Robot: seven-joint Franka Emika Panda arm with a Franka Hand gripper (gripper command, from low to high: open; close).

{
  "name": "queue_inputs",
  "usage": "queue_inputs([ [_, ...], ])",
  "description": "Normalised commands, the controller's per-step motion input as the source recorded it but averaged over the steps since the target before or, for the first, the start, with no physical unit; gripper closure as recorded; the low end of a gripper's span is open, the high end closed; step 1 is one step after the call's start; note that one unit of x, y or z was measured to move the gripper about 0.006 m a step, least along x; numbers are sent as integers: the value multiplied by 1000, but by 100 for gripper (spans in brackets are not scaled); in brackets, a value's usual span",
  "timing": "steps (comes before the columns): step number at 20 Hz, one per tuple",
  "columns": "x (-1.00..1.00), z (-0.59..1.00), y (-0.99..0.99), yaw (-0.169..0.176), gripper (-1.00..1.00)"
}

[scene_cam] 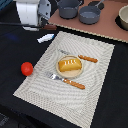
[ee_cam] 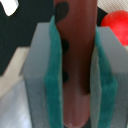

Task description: Interact with the objects in diverse but meaningful ways.

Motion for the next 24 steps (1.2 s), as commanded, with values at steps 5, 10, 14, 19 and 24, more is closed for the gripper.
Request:
queue_inputs([
  [5,-478,-347,16,-14,100],
  [10,-239,-261,225,7,100],
  [14,-16,-206,428,50,100],
  [19,107,-209,446,62,100],
  [24,155,-217,417,54,100],
])
